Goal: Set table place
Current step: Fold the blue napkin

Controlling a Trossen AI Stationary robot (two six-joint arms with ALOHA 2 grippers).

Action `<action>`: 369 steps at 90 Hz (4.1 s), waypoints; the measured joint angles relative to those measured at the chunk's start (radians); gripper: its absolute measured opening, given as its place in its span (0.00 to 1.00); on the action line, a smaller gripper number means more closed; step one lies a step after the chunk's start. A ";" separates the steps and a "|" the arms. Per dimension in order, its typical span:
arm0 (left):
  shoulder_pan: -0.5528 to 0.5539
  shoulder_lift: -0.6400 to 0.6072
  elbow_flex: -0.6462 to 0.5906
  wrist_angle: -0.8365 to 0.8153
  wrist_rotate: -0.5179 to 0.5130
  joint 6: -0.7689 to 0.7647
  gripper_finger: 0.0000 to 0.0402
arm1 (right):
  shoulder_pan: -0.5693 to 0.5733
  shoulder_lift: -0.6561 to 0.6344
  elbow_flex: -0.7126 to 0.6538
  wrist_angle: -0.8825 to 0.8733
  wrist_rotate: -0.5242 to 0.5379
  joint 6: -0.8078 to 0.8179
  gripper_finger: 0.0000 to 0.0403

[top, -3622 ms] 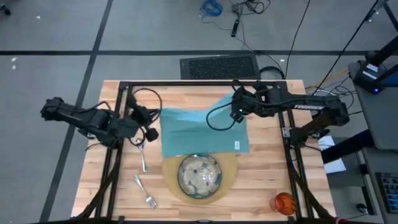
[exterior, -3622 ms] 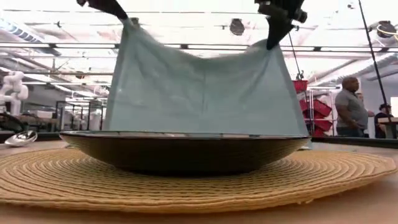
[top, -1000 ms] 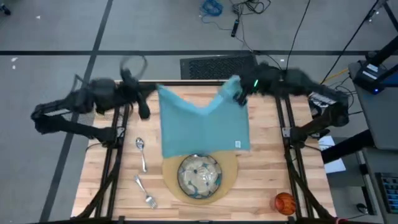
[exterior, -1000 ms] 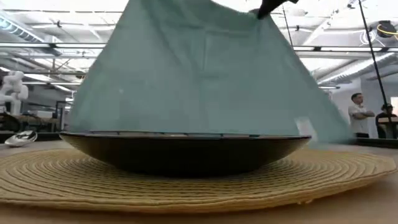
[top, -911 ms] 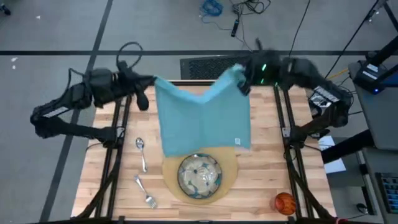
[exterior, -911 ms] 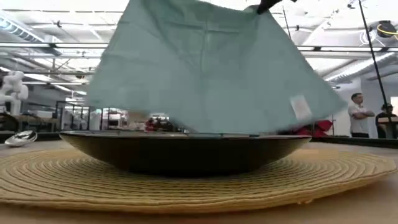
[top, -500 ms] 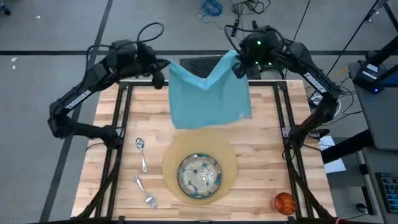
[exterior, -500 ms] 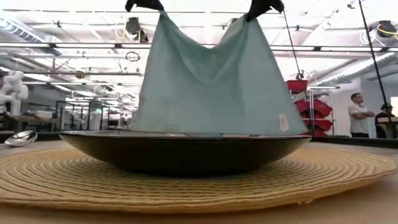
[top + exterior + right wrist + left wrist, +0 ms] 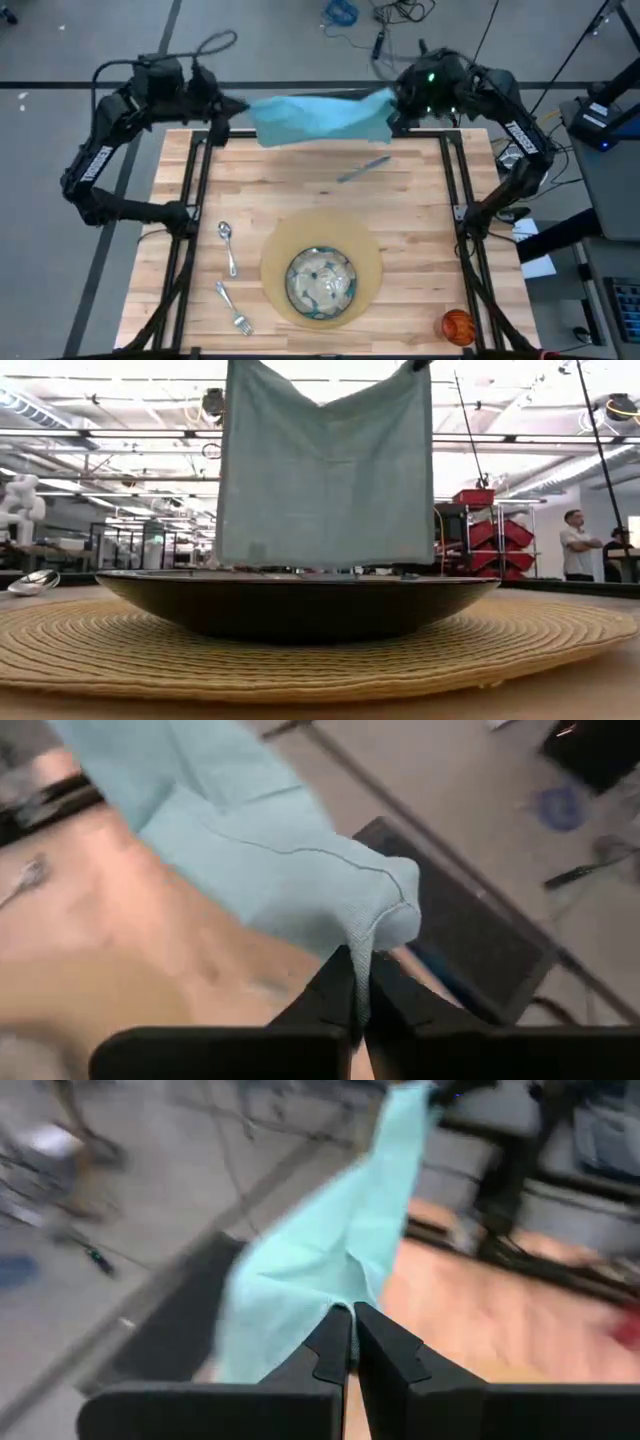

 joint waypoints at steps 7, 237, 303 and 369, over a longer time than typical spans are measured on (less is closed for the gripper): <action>-0.046 -0.030 -0.079 -0.027 0.000 -0.019 0.00 | 0.076 0.001 -0.057 -0.027 0.000 0.048 0.00; -0.465 -0.397 -1.134 0.281 0.185 -0.599 0.39 | 0.584 -0.179 -0.932 0.372 -0.083 0.604 0.44; -0.502 0.182 -0.974 1.420 0.146 -0.359 0.42 | -0.092 -0.179 -1.198 0.459 -0.107 0.475 0.38; -0.576 0.220 -0.908 1.367 0.143 -0.312 0.42 | -0.236 0.040 -1.294 0.729 -0.125 0.407 0.38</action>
